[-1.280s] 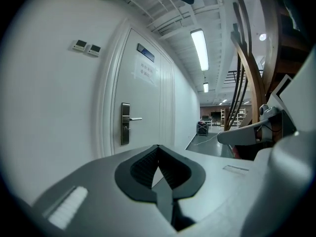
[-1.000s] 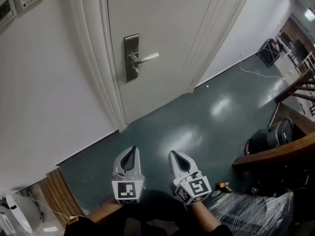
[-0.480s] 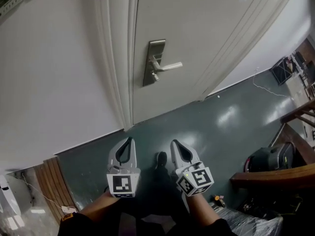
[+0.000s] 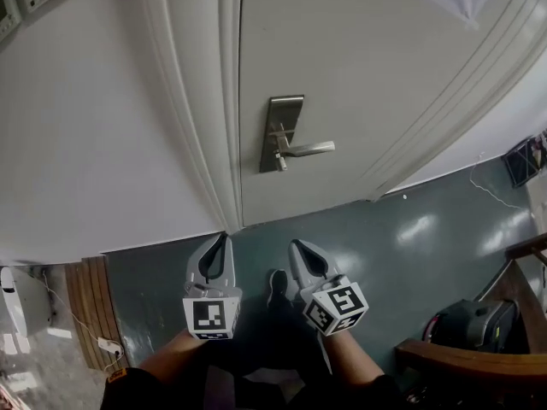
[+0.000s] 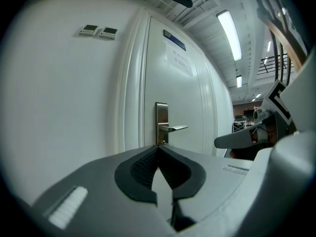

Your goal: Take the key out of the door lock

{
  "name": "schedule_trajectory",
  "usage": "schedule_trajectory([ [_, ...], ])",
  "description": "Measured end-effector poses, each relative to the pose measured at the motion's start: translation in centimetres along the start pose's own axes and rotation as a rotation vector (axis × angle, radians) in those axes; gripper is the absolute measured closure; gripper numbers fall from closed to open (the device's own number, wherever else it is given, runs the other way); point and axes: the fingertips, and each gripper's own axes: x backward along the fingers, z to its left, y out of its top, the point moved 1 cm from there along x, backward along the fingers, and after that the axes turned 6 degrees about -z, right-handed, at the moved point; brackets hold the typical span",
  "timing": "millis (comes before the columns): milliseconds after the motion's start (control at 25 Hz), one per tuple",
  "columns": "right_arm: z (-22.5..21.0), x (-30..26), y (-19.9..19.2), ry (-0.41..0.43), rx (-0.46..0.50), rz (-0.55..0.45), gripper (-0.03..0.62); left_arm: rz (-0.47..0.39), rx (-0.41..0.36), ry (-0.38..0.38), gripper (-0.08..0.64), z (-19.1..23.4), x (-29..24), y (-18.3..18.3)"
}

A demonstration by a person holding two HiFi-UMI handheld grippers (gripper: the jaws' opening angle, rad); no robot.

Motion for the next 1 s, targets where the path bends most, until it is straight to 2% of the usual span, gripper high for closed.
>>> schedule_trajectory([
  [280, -4.6, -5.1, 0.7, 0.162, -0.169, 0.091, 0.565, -0.004, -0.013, 0.121, 0.541, -0.2, -4.4, 0.1],
  [520, -7.8, -9.7, 0.9, 0.274, -0.360, 0.164, 0.531, 0.016, 0.017, 0.223, 0.541, -0.1, -7.3, -1.0],
  [760, -10.1, -13.6, 0.2, 0.344, -0.534, 0.240, 0.499, 0.038, -0.031, 0.282, 0.531, 0.1, -10.0, -2.5],
  [1000, -10.2, -16.3, -0.2, 0.406, -0.689, 0.282, 0.479, 0.055, 0.008, 0.319, 0.532, 0.7, -12.6, -3.1],
])
